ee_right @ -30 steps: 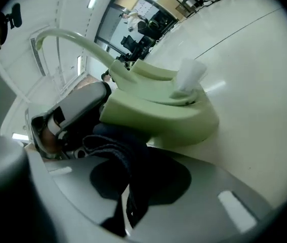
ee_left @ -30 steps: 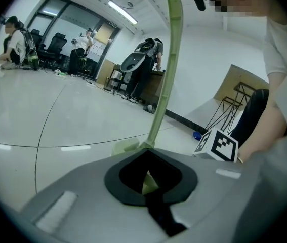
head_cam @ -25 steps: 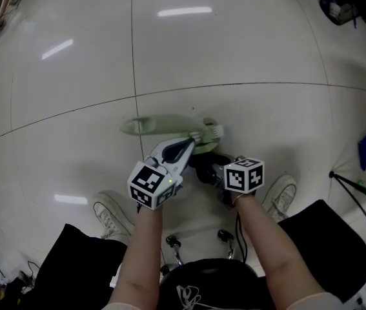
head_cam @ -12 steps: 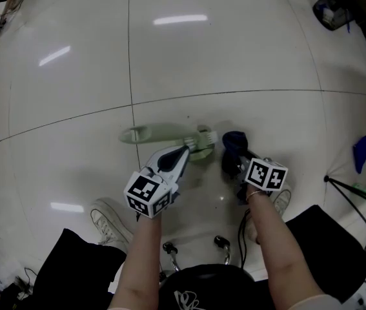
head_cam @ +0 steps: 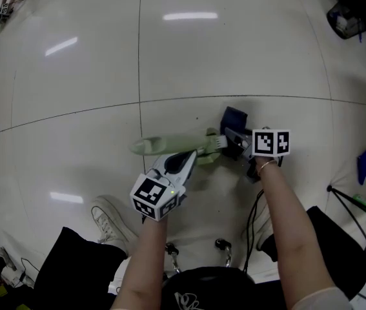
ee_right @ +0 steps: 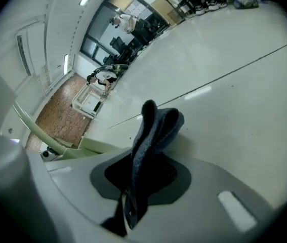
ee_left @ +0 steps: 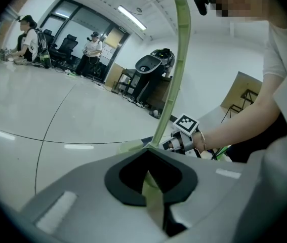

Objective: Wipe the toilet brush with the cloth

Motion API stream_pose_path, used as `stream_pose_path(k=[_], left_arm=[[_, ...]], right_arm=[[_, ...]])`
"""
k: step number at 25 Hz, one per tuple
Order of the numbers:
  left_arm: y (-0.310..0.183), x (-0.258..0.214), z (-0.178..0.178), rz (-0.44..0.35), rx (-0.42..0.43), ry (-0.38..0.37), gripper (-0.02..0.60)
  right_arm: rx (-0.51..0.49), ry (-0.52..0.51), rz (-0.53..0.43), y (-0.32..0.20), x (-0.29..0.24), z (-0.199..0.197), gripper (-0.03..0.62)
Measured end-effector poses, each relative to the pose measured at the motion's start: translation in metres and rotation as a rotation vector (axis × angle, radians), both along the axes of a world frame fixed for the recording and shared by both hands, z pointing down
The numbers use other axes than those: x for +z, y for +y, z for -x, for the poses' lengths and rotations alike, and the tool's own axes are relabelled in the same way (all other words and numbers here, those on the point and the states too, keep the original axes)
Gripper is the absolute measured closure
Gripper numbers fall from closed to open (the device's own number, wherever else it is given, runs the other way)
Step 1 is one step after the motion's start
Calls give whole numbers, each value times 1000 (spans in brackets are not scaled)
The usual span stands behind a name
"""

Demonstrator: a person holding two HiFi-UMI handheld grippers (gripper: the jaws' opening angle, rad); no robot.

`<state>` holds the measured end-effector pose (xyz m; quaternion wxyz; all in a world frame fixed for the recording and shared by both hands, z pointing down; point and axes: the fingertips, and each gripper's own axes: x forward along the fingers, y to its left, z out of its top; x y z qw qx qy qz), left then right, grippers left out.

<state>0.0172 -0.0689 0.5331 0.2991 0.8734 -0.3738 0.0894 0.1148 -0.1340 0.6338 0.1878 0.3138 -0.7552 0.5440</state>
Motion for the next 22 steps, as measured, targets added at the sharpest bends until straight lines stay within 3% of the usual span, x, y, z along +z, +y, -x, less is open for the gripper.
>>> stream_pose_path(k=[4,17,20,22], left_arm=[[0,0,0,3,-23,44,575],[-6,1,9,43,-70,127,575],[-8,1,8,50,-76,143,575],[-8,1,10,58,-95,169,575]], right_arm=[[-101,-39,70,17,8,7,530],[-39,-150,196,90,14,-1,531],[-57,-115,241,103,14,-11,531],[-43,-67,201,89,4,-25,531]])
